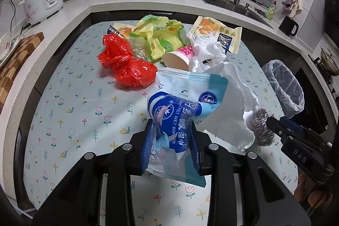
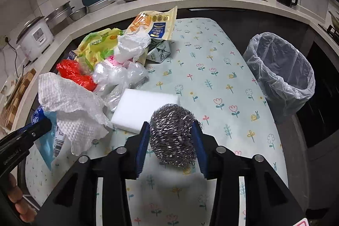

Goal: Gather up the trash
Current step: 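Drop the steel wool and grasp the white paper towel with the right tool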

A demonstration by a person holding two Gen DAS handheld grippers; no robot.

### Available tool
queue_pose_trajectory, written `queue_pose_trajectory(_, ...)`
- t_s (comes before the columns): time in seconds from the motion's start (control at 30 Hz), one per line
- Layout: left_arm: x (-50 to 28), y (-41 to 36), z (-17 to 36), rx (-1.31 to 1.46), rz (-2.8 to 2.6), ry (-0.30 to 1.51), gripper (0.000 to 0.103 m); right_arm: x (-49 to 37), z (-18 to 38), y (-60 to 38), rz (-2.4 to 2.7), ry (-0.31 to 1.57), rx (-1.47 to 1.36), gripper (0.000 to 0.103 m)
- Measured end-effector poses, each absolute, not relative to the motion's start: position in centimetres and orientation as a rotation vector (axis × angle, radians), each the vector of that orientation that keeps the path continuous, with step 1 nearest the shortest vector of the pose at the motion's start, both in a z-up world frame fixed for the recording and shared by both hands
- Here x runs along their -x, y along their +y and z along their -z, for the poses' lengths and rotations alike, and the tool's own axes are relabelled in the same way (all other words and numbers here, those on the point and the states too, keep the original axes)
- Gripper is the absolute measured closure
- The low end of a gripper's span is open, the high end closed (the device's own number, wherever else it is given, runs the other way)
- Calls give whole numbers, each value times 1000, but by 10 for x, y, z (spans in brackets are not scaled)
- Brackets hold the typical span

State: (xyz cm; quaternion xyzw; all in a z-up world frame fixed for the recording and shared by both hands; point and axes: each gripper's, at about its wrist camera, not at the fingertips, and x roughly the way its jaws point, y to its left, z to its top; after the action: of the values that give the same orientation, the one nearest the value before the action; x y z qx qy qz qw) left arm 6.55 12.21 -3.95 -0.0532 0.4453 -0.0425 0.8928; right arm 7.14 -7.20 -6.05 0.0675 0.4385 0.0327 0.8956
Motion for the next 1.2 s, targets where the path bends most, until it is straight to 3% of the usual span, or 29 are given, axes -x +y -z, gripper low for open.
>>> queue_pose_trajectory(0.07,-66,123,40,109,81,924,73,-69,52,-61,-102,888,-127,51)
queue_pose_trajectory(0.5,-69,128,31,107,65,910,73,-72,23,-4,-342,857,-156,52)
queue_pose_trajectory(1.2,-66,160,27,140,69,934,73,-105,52,16,-438,897,-152,58)
